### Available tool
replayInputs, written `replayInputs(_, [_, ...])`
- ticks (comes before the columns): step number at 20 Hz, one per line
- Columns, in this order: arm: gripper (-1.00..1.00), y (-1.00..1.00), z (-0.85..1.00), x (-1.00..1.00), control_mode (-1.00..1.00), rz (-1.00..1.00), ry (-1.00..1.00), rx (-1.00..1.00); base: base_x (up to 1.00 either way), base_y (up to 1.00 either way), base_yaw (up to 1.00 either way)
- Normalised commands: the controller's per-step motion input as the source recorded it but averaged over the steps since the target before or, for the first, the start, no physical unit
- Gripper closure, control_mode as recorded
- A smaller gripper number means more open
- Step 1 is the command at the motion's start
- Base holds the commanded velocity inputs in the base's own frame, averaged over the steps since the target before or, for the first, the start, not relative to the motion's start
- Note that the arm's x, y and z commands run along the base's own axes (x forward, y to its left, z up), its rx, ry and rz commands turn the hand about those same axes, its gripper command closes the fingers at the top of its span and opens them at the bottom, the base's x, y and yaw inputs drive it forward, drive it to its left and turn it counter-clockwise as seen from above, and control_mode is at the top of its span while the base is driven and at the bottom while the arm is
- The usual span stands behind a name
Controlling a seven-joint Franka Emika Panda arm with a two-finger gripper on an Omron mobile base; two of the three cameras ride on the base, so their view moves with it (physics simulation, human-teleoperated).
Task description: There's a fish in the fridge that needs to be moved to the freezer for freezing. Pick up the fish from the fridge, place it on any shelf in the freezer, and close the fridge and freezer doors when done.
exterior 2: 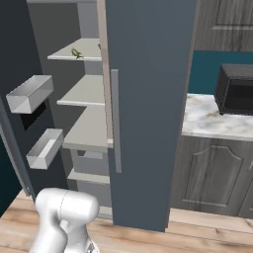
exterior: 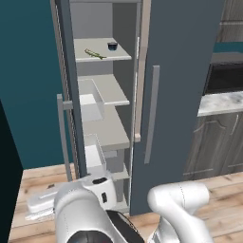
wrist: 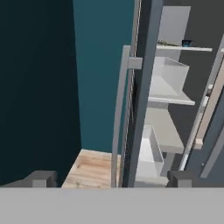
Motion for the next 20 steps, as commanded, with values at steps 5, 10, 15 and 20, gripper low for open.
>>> replayInputs(5, [-1.0,0.66,-0.66,0.48,-1.0,-0.03,-0.27,0.04,0.0,0.0,0.0])
replayInputs(10, [-1.0,0.39,-0.48,0.58,-1.0,-0.2,-0.08,0.11,0.0,0.0,0.0])
replayInputs(15, [-1.0,0.09,-0.47,0.84,-1.0,-0.16,0.02,0.21,0.0,0.0,0.0])
replayInputs(20, [-1.0,0.58,-0.53,0.57,-1.0,-0.13,-0.04,0.13,0.0,0.0,0.0])
